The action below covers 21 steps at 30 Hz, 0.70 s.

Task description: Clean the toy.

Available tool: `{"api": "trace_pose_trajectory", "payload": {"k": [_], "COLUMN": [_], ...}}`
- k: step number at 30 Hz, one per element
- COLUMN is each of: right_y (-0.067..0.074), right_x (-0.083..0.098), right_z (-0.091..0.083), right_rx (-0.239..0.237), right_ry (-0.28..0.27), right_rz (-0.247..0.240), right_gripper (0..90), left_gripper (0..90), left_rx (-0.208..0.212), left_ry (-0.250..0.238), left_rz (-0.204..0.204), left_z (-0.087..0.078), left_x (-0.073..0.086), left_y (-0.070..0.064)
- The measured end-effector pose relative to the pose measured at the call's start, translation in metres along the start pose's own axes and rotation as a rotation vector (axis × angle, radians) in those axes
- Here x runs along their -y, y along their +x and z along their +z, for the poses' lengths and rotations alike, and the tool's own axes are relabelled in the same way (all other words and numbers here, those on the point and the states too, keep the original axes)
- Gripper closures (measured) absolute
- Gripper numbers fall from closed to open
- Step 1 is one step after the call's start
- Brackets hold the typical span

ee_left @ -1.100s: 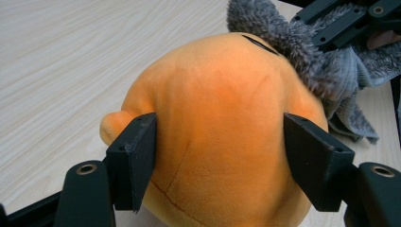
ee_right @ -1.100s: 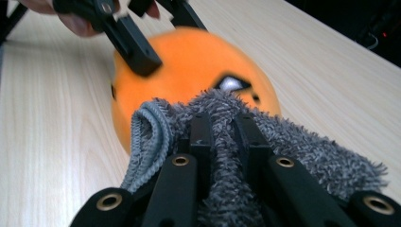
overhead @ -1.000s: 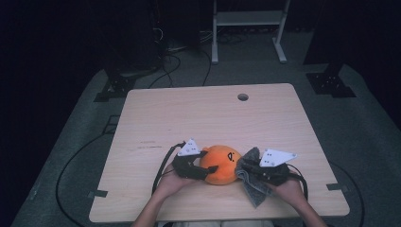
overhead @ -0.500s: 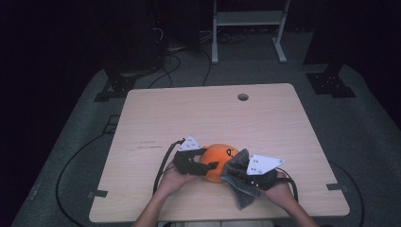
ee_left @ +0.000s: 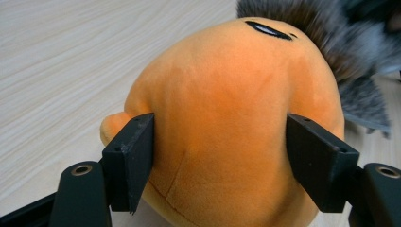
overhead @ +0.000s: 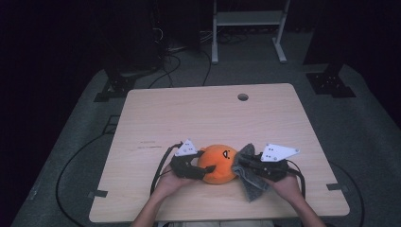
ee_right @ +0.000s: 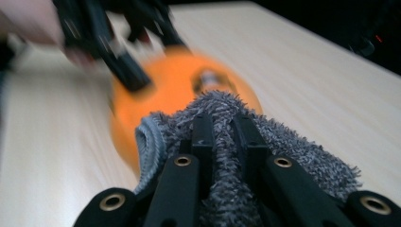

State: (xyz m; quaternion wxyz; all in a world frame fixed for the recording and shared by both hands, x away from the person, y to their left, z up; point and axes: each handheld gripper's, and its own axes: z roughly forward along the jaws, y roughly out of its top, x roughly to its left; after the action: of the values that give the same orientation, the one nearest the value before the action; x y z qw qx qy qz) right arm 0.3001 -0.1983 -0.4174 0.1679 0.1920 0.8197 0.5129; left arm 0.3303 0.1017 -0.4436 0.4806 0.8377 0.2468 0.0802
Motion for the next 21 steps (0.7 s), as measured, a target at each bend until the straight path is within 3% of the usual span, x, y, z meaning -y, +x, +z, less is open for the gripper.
{"api": "trace_pose_trajectory", "payload": {"k": [2,4,6,8,12,13,18,21], "right_y": [0.002,0.003,0.002,-0.007,-0.016,-0.020,-0.029,-0.026], "right_x": [-0.011,-0.017,-0.017,-0.008,0.007,0.015,0.027,0.021], "right_z": [0.007,0.015,0.018,0.021,0.017,0.012,0.000,-0.006], "right_rx": [-0.026,-0.034,-0.037,-0.049,-0.045,-0.039,-0.004,-0.007], "right_ry": [-0.019,-0.002,0.004,0.008,0.006,0.016,0.085,0.050], "right_rz": [-0.008,-0.028,-0.028,0.008,0.058,0.096,0.132,0.130], "right_gripper": [80.3,80.4,80.4,80.6,80.7,80.6,80.7,80.7], "left_gripper": [28.8,29.4,29.8,29.9,29.8,29.6,27.3,27.2], "left_rx": [0.000,-0.002,0.000,0.006,0.010,0.009,-0.003,0.000], "left_ry": [0.018,0.029,0.035,0.037,0.031,0.033,0.039,0.041], "left_rz": [0.040,0.053,0.051,0.046,0.059,0.068,0.111,0.119], "left_z": [-0.002,-0.003,-0.004,-0.005,-0.004,-0.004,-0.006,-0.006], "left_x": [0.000,0.001,0.001,0.002,0.002,0.002,0.003,0.004], "left_y": [-0.004,-0.006,-0.005,-0.005,-0.007,-0.008,-0.015,-0.016]}}
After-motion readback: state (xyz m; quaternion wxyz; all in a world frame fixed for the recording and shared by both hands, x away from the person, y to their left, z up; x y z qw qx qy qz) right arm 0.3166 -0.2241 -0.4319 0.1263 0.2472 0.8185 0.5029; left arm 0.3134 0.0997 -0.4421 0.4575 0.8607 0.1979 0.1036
